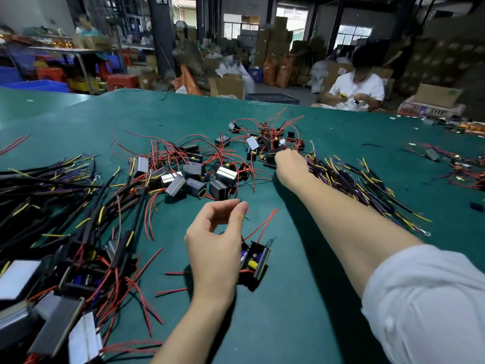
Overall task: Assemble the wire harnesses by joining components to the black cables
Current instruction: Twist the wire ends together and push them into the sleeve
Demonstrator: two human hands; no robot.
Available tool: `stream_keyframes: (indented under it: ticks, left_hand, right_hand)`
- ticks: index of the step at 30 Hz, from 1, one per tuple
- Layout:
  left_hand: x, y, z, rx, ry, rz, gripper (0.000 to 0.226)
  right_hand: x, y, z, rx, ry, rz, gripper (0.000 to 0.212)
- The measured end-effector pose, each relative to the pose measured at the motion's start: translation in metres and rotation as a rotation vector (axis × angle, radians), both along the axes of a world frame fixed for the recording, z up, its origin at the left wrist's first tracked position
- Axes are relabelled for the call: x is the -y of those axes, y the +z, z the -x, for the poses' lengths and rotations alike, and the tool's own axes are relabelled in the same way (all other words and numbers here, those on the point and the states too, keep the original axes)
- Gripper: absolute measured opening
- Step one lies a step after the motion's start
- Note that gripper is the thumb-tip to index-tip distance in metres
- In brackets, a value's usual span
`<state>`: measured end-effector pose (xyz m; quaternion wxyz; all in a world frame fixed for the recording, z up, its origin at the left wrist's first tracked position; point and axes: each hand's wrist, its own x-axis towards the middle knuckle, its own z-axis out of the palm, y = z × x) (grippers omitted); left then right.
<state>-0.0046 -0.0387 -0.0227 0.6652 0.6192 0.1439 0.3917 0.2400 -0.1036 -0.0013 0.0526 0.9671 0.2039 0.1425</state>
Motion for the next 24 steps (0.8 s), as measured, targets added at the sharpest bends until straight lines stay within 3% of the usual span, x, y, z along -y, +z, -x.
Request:
stream_keyframes:
  ticks: [3, 6, 8, 11, 13, 15, 24]
  left_hand:
    - [-0.001, 0.001, 0.001, -0.006, -0.018, 0.003, 0.007]
    - [0.000, 0.001, 0.001, -0.036, -0.062, 0.005, 0.007]
    - [0.001, 0.002, 0.001, -0.053, -0.094, -0.013, 0.009]
    - [0.003, 0.003, 0.004, -0.071, -0.142, -0.055, 0.012]
    - [0.005, 0.004, 0.005, -0.071, -0.169, -0.081, 0.013]
    - [0.006, 0.004, 0.005, -0.062, -0.177, -0.102, 0.014]
    - [0.009, 0.003, 0.007, -0.035, -0.174, -0.203, 0.017]
  right_hand:
    - [0.004, 0.003, 0.010, 0.030, 0.010, -0.030, 0.022]
    - [0.016, 0.007, 0.033, 0.023, 0.037, -0.274, 0.014]
    - [0.026, 0.012, 0.056, -0.062, 0.058, -0.665, 0.010]
    - [0.035, 0.022, 0.112, -0.416, 0.225, -1.453, 0.011]
    - [0.044, 0.025, 0.148, -0.618, 0.370, -1.738, 0.015]
    - [0.053, 0.023, 0.174, -0.680, 0.424, -1.775, 0.014]
    - [0.069, 0.012, 0.197, -0.621, 0.409, -1.451, 0.014]
